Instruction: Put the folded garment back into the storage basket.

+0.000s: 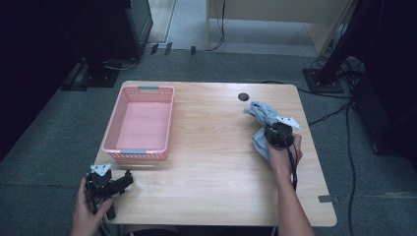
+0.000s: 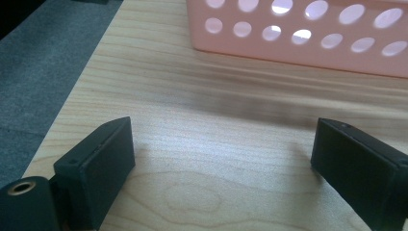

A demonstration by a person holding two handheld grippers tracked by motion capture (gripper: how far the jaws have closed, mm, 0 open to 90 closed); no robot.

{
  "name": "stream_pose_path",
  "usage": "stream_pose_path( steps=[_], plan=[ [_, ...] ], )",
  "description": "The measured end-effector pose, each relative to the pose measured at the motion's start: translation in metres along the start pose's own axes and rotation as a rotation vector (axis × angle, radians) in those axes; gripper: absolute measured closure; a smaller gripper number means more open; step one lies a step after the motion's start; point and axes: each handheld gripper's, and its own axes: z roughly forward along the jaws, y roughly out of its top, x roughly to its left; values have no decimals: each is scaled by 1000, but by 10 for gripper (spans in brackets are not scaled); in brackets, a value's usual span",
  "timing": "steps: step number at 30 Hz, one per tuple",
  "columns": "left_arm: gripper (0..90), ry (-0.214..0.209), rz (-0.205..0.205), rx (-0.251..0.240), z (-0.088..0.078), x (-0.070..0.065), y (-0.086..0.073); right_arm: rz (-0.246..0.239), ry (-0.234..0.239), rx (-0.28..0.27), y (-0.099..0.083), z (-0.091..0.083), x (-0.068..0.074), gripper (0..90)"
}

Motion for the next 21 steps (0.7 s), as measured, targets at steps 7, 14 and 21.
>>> stream_pose_path(
  steps=[7,14,21],
  plan=[
    [82,0,0,0,0,0,0,-21,55,-10,4,-6,10,677],
    [83,0,0,0,0,0,0,-7,114,-16,11,-13,20,676],
    [83,0,0,0,0,0,0,-16,150,-7,18,-19,33,676]
  ],
)
